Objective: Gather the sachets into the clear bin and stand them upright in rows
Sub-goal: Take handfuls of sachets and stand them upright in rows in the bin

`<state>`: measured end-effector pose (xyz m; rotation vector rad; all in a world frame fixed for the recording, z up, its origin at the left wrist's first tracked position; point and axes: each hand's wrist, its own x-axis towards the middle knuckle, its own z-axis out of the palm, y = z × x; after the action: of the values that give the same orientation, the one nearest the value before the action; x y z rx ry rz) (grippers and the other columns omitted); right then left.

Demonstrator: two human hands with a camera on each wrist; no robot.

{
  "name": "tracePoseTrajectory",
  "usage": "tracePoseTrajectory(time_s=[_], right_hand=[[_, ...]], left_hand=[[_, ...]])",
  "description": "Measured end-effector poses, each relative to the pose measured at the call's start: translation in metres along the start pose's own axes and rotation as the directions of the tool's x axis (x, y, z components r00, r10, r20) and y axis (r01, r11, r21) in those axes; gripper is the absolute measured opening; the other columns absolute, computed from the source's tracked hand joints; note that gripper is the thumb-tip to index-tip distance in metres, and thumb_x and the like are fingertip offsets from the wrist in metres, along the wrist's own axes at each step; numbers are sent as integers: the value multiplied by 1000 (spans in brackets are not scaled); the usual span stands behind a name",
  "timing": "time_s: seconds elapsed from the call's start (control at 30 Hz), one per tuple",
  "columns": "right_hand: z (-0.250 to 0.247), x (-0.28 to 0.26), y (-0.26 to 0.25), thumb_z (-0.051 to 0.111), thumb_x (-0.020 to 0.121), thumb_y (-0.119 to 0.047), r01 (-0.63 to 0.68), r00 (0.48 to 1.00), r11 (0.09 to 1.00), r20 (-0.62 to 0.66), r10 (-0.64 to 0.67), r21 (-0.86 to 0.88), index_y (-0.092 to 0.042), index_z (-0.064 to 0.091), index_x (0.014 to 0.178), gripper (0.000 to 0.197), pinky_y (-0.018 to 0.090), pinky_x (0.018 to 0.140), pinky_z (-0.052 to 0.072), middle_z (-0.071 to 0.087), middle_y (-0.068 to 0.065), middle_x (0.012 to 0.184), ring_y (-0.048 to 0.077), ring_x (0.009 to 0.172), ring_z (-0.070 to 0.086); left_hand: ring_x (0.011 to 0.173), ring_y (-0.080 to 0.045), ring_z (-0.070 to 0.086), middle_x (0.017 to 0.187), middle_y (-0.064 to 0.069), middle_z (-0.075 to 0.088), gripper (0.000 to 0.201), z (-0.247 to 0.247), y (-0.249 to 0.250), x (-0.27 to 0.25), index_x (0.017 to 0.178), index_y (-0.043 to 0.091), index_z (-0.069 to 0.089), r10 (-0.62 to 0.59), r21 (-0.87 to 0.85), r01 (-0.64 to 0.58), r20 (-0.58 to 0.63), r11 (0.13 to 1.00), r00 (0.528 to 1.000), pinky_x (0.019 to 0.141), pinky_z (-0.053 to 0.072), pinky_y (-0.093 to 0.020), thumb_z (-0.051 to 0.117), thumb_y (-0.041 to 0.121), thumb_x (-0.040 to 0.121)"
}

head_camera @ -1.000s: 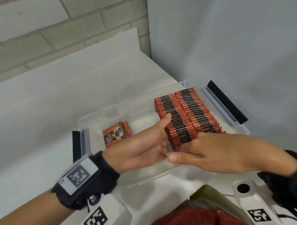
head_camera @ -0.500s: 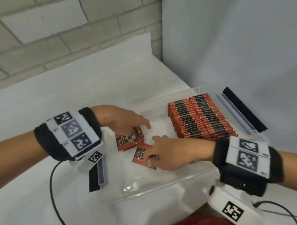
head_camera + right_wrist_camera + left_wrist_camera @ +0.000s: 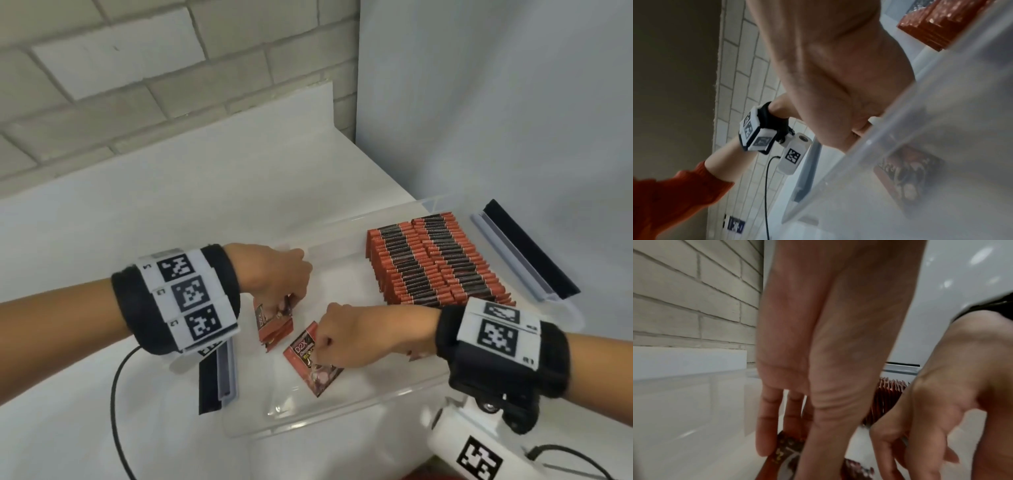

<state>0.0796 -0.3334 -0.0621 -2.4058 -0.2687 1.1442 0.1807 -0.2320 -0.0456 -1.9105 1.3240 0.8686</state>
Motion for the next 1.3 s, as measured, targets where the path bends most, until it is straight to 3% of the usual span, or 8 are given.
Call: tracePoseTrajectory(time_s=[0.13, 0.3, 0.47, 0.67, 0.77, 0.87, 1.1, 1.3], right_hand=[[-6, -14, 10, 55, 95, -30, 75, 985, 966, -168, -34, 246, 4, 66, 101, 37, 32, 67, 42, 65, 21, 106, 42, 95, 60], [-12, -46, 21, 71, 84, -39, 256, 839, 890, -544, -12, 377, -18, 69, 78, 23, 29, 73, 50, 68, 8, 88, 23, 82, 65], [-16, -56, 44, 77, 79, -20, 483, 659, 646, -731, 175, 590, -15, 51, 76, 26, 46, 86, 53, 72, 14, 88, 25, 83, 70], [-20, -78, 64, 68, 81, 0, 734, 535, 376, -822, 193, 566, -12, 48, 81, 24, 23, 74, 54, 64, 13, 85, 17, 80, 65], [-19, -83, 71, 66, 80, -4, 798, 480, 314, -858, 183, 514, -10, 49, 95, 24, 20, 75, 53, 65, 4, 93, 14, 88, 67], [-17, -85, 75, 63, 82, -3, 816, 450, 321, -877, 171, 481, -10, 48, 106, 29, 20, 75, 53, 61, 7, 94, 13, 87, 65], [-15, -85, 79, 68, 77, -24, 748, 408, 465, -880, 242, 474, -12, 43, 98, 35, 15, 59, 52, 62, 7, 94, 3, 77, 66], [-14, -76, 95, 71, 61, -46, 592, 306, 648, -877, 371, 480, -28, 44, 106, 56, 9, 72, 42, 52, -7, 98, -9, 77, 48]], left_hand=[[97, -16, 46, 91, 8, 40, 31, -10, -5, -16, 119, 23, 60, -25, -254, 3, -83, 967, 996, 65, 38, -25, 64, 29, 89], [81, -15, 56, 85, 9, 62, 21, -29, -18, -40, 102, 22, 63, -40, -548, -179, -364, 817, 931, 69, 42, -21, 71, 29, 85], [75, -6, 63, 89, 6, 71, 41, -45, -13, -50, 109, 28, 56, -175, -840, -385, -475, 382, 863, 69, 46, -15, 77, 30, 74], [99, -15, 67, 118, -7, 63, 71, -60, 15, -29, 126, 24, 47, -413, -817, -576, -513, -33, 752, 88, 55, -28, 81, 31, 65], [100, -19, 67, 116, -11, 68, 47, -70, 31, -19, 122, 13, 58, -294, -740, -606, -534, -291, 793, 93, 52, -34, 71, 31, 81], [89, -16, 69, 102, -8, 72, 35, -76, 45, -10, 106, 12, 66, -195, -650, -561, -548, -512, 813, 84, 55, -28, 56, 38, 84], [84, -22, 71, 98, -13, 72, 36, -80, 62, 10, 114, 9, 62, -252, -585, -566, -532, -581, 808, 66, 60, -35, 56, 31, 86], [100, -28, 68, 117, -14, 67, 43, -76, 61, 17, 128, 15, 55, -169, -564, -543, -580, -621, 797, 77, 58, -48, 52, 36, 90]])
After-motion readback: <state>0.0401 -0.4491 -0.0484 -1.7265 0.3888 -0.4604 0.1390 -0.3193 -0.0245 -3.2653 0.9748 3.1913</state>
